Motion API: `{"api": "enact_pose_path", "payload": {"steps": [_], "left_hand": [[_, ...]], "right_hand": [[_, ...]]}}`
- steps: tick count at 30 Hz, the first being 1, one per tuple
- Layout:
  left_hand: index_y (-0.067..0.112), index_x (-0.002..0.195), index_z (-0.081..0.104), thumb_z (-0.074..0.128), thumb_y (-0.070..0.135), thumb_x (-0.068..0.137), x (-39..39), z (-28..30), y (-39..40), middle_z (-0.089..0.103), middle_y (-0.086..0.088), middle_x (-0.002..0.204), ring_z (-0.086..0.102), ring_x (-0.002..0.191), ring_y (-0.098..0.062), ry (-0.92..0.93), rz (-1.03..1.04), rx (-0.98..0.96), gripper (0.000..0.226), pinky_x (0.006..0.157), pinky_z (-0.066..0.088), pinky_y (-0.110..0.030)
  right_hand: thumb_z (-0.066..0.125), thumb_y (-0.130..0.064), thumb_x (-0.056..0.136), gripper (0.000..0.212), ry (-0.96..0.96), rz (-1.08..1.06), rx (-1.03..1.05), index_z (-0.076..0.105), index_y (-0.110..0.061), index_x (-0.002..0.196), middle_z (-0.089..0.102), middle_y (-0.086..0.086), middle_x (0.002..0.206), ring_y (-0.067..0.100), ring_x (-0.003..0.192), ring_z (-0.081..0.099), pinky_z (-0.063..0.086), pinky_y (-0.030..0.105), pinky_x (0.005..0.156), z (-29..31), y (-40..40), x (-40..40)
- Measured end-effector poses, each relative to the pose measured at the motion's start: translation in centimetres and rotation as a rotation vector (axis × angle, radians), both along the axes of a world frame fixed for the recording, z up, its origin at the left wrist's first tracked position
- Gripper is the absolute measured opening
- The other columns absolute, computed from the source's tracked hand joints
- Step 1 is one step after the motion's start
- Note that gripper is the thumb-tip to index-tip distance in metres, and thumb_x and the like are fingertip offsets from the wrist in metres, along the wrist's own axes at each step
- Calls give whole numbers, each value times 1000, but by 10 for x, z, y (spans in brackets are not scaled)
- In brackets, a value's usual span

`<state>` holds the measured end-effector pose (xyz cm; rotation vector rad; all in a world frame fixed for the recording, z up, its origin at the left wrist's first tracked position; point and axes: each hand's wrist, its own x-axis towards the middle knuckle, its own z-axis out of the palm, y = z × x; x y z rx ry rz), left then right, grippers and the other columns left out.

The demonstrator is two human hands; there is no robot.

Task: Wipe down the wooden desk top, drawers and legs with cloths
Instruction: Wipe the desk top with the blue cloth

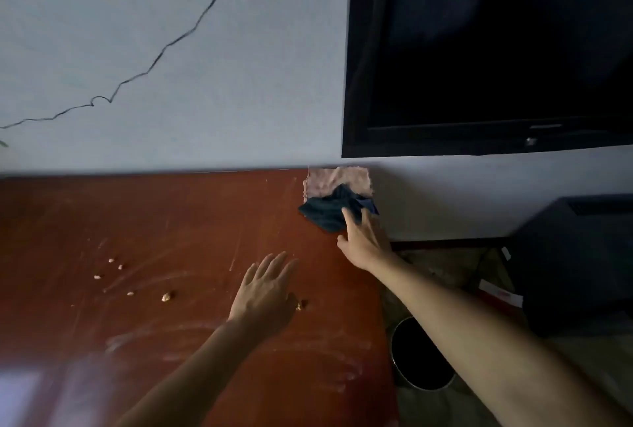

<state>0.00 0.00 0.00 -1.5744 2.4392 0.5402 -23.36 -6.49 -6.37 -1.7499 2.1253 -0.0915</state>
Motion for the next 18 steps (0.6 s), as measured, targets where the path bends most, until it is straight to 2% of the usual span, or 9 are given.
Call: {"api": "enact_pose_path", "payload": {"steps": [3, 5, 8, 10, 11, 15, 18], "left_hand": [[30, 165, 7, 42, 28, 106, -2, -18, -21, 0, 4, 173, -7, 159, -19, -2, 19, 11, 68, 127, -2, -42], [30, 165, 8, 43, 29, 106, -3, -30, -33, 1, 4, 173, -5, 160, -18, -4, 22, 10, 68, 127, -1, -41], [29, 164, 11, 45, 29, 105, -2, -49, -49, 6, 5, 173, 0, 160, -17, 1, 28, 2, 68, 128, 3, -40], [28, 164, 14, 45, 26, 104, -2, -56, -62, 11, 5, 172, 5, 159, -16, 4, 35, -9, 67, 127, 6, -38], [28, 164, 16, 45, 24, 104, -4, -58, -68, 13, 5, 172, 8, 159, -15, 7, 35, -18, 67, 127, 7, -37], [26, 161, 25, 48, 20, 103, -15, -69, -97, 24, 4, 169, 18, 157, -14, 16, -12, -66, 63, 127, 15, -35], [26, 161, 25, 52, 19, 102, -34, -74, -122, 18, 4, 170, 14, 157, -16, -32, -99, -75, 65, 126, 15, -36]], "right_hand": [[56, -41, 99, 67, 58, 26, -20, 23, -29, 156, 19, 18, 160, 40, 143, 26, 33, 54, 115, -22, -38, -3], [55, -45, 99, 60, 76, 69, -29, 32, -27, 151, 29, 17, 153, 39, 138, 32, 34, 54, 112, -41, -52, 1], [58, -51, 96, 42, 117, 113, -167, 56, -20, 125, 53, 11, 124, 35, 113, 50, 44, 49, 93, -63, -47, 9], [62, -54, 93, 37, 103, 121, -231, 59, -19, 103, 59, 5, 104, 31, 97, 56, 47, 45, 80, -64, -40, 16], [62, -56, 92, 37, 75, 132, -241, 57, -20, 99, 60, 2, 99, 28, 93, 57, 48, 43, 77, -64, -33, 21], [60, -61, 89, 51, -22, 235, -274, 53, -23, 122, 63, -2, 102, 22, 93, 60, 50, 39, 78, -76, 5, 28], [52, -60, 94, 51, -4, 301, -317, 56, -25, 130, 57, 0, 102, 24, 92, 56, 48, 39, 76, -89, 17, 20]]}}
